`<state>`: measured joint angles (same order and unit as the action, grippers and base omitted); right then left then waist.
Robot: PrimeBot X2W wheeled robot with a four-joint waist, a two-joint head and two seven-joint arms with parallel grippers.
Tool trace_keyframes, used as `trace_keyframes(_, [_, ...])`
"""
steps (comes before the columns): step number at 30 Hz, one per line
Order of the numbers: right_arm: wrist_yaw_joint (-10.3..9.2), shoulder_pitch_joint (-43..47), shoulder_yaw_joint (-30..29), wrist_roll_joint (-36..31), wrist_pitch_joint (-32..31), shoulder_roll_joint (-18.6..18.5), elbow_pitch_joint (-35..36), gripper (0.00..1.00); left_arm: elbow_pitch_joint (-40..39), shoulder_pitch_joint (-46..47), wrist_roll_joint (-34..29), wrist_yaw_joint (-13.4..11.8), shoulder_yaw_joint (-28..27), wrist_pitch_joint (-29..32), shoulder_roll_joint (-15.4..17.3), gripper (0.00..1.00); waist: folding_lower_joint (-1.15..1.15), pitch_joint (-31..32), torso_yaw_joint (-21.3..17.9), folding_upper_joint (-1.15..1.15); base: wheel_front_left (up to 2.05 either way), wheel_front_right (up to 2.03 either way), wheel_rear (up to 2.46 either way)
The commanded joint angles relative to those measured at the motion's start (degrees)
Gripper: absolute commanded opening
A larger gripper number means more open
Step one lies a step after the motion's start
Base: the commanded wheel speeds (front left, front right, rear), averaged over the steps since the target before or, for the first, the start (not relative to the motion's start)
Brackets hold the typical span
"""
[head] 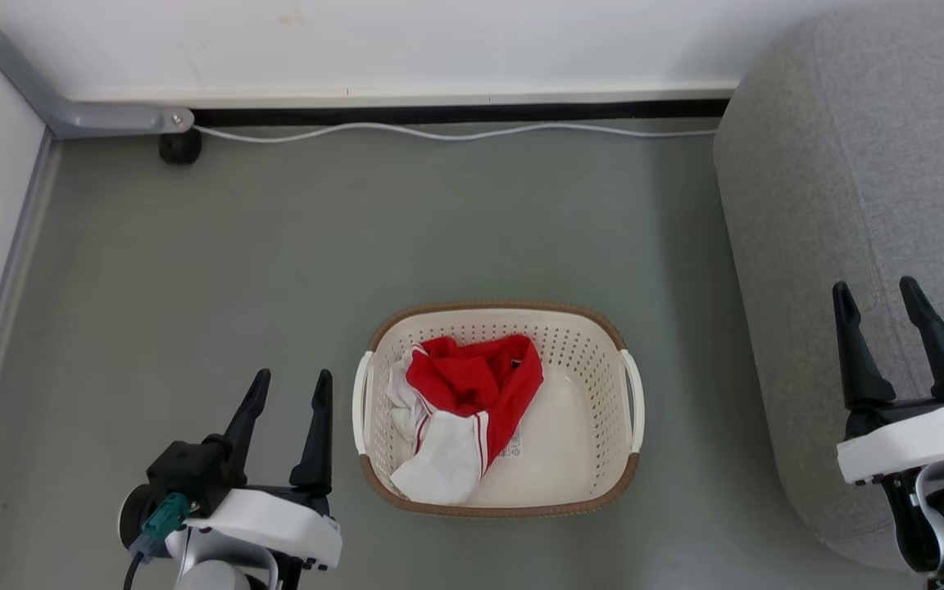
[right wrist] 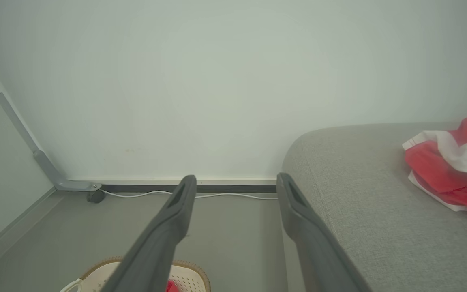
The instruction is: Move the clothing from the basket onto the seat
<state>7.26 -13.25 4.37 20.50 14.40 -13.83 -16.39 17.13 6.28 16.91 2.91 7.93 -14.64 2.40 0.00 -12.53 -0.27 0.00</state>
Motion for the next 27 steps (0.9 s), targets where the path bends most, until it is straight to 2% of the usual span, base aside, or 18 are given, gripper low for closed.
trace_keyframes(1, [0.23, -2.2, 1.3, 0.3, 0.6, -1.6, 2.3, 1.0, -0.7, 3.2, 1.1, -1.0, -0.2, -0.4, 0.5, 1.0, 0.0, -4.0, -0.3, 0.0, 0.0, 0.0, 0.0])
trace_keyframes(15, [0.23, -11.0, 3.5, 1.2, 0.6, -3.0, 5.7, 1.0, 2.5, 13.8, 5.0, -4.1, 8.4, -0.4, 0.5, 1.0, 0.0, -18.8, -1.2, 0.0, 0.0, 0.0, 0.0])
trace_keyframes(23, [0.23, -15.5, 4.6, 1.7, 0.6, -3.2, 7.6, 1.0, 6.1, 21.8, 5.4, -4.6, 11.7, -0.4, 0.5, 1.0, 0.0, -26.5, -2.2, 0.0, 0.0, 0.0, 0.0])
trace_keyframes(27, [0.23, -17.3, 5.5, 1.8, 0.6, -3.1, 8.3, 1.0, 10.9, 26.2, 5.4, -4.5, 14.2, -0.4, 0.5, 1.0, 0.0, -29.2, -3.1, 0.0, 0.0, 0.0, 0.0])
